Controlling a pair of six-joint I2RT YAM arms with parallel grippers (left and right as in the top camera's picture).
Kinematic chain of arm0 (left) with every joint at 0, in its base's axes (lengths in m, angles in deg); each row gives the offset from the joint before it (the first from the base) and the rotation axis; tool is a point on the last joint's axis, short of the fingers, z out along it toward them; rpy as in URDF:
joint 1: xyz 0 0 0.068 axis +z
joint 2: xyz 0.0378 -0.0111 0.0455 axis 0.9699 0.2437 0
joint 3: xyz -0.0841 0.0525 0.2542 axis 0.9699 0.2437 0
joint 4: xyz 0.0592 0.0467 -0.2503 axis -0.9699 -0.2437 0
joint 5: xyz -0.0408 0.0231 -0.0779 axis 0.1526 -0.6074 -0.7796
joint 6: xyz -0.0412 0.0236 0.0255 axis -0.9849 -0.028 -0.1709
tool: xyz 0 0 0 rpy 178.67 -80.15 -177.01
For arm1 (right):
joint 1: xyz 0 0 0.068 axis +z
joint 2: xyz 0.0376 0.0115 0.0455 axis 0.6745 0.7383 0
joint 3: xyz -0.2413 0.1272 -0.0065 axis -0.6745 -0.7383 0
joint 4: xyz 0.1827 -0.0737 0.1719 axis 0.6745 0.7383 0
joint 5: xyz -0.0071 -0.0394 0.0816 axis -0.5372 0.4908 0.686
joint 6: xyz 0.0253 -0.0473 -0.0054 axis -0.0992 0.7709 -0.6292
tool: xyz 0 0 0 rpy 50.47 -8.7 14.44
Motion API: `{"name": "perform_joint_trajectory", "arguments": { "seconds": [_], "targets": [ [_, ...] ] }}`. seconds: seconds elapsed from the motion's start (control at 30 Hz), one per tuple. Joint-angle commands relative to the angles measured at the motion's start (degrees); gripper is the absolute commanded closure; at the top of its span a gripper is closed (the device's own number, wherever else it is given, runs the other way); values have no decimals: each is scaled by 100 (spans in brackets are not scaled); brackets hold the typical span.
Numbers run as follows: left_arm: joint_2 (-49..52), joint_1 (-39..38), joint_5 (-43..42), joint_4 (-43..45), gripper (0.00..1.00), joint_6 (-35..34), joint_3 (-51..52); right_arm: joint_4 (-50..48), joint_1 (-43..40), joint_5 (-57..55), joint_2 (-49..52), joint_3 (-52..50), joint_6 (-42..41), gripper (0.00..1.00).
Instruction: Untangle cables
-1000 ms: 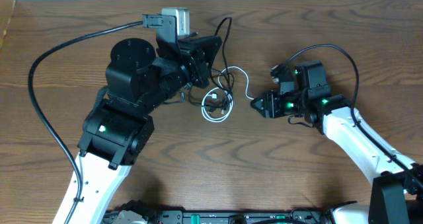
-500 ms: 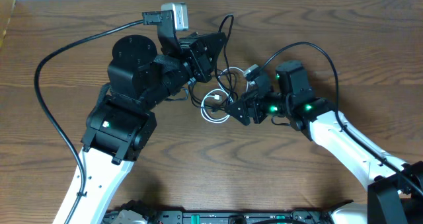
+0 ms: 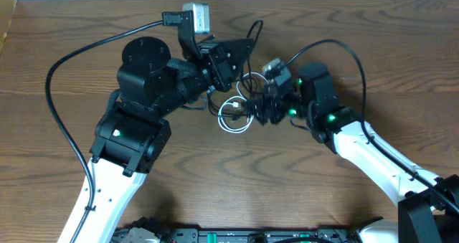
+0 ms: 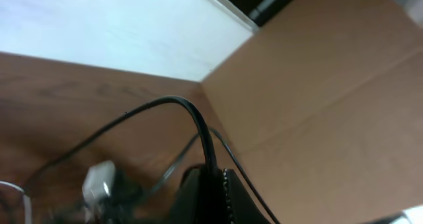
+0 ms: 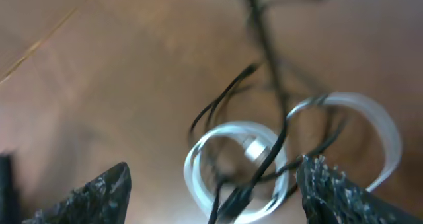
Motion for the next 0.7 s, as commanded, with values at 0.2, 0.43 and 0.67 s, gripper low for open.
{"name": "perform_joint_trajectory", "arguments": {
  "seconds": [0.2, 0.43, 0.67],
  "targets": [
    [-90, -2, -925, 354, 92, -789, -9, -1606, 17, -636, 7, 96, 39, 25],
    [-232, -2, -984, 481, 93, -973, -9, -2315, 13, -636, 7, 96, 39, 59],
    [-275, -2, -914, 481, 92, -846, -9, -2164, 13, -627, 7, 96, -208, 99]
  ]
}}
